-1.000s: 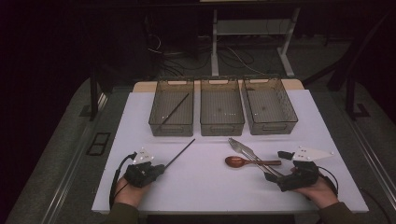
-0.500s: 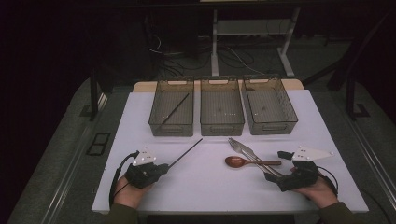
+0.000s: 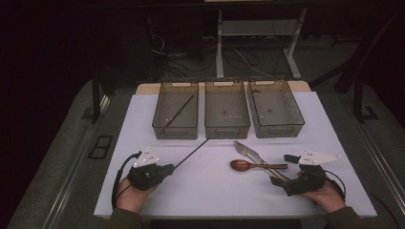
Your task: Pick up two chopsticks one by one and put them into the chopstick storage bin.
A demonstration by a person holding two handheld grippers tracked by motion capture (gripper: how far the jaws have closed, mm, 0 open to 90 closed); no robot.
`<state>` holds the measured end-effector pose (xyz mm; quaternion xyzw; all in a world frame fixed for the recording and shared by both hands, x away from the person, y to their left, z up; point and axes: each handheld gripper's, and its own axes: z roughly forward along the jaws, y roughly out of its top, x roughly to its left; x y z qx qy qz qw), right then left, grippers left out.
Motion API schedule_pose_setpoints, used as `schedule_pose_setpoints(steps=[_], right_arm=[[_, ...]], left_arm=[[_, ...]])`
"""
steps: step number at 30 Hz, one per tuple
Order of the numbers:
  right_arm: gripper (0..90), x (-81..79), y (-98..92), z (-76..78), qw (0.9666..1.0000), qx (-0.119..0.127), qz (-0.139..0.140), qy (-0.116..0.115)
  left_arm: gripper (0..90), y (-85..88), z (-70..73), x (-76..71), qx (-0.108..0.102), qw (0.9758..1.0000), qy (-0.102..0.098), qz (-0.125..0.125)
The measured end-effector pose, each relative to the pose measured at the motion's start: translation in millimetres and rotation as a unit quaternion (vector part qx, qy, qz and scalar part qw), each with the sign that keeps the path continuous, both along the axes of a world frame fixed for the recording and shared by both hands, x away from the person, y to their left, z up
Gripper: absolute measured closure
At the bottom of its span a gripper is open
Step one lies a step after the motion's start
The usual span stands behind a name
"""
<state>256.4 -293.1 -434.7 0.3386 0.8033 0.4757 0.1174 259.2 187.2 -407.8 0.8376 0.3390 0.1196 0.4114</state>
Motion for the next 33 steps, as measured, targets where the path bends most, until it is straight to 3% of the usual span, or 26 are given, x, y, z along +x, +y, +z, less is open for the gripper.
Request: schedule_pose_setpoints(steps=[8, 15, 24, 33], right_arm=[[0.2, -0.9, -0.5, 0.6, 1.0, 0.002, -0.001, 0.002], [0.2, 0.1, -0.4, 0.1, 1.0, 0.003, 0.0, 0.0], [0.2, 0.8, -0.5, -0.1, 1.0, 0.003, -0.003, 0.001], [0.2, 0.7, -1.5, 0.1, 1.0, 0.004, -0.004, 0.001]], left_arm=[[84.8, 3.0, 6.3, 4.6, -0.011, 0.9999, -0.006, 0.008], [84.9, 5.8, 17.5, 14.7, -0.013, 0.9996, -0.024, 0.012], [84.8, 5.0, 31.1, 36.2, -0.038, 0.9985, -0.039, 0.011], [84.8, 0.5, 42.7, 61.5, -0.034, 0.9982, -0.048, 0.013]])
